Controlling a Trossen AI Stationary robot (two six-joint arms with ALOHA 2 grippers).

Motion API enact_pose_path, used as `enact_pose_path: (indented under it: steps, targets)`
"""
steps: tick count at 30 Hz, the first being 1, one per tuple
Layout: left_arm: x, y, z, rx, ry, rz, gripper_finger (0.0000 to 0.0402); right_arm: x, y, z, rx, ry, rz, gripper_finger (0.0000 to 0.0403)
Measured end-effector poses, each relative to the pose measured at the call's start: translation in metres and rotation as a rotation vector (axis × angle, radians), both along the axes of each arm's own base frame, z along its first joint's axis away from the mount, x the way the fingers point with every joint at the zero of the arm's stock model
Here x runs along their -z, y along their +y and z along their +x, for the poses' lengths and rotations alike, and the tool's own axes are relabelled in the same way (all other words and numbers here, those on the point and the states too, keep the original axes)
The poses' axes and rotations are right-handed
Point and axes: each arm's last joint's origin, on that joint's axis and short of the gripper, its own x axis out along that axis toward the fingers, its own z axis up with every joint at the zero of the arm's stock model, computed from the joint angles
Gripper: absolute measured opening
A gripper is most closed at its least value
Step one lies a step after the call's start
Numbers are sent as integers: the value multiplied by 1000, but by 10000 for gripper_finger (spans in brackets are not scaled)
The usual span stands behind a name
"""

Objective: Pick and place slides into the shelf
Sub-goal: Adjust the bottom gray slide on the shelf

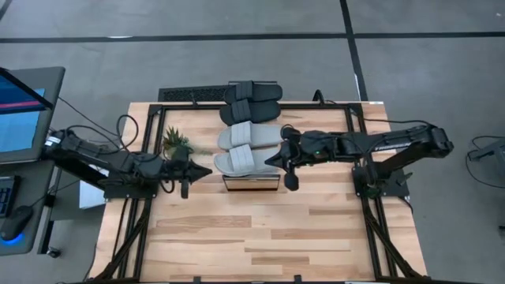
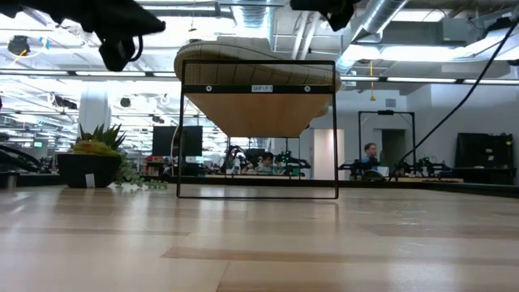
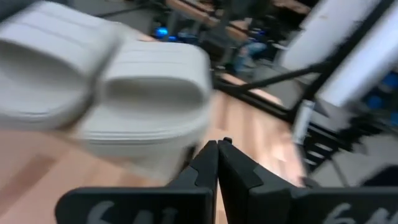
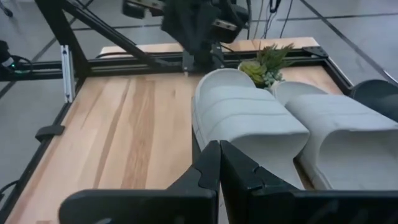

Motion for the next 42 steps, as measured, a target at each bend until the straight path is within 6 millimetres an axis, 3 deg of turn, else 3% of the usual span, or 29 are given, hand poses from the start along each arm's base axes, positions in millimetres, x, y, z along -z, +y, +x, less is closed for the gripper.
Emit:
enact_pose_path:
  steps: [6,15,29,42]
  targets:
    - [-6,-12,-1,132,-57,-30,0,1,0,0,10,4,14,0]
    - [2,-16,18,141,-54,-9,0,2,0,0,16,18,9,0]
    - [25,-8,45,64,43,24,0,6,-1,-2,36,63,-6,0]
    - [28,7,49,-43,51,32,0,8,-1,-4,35,92,-10,0]
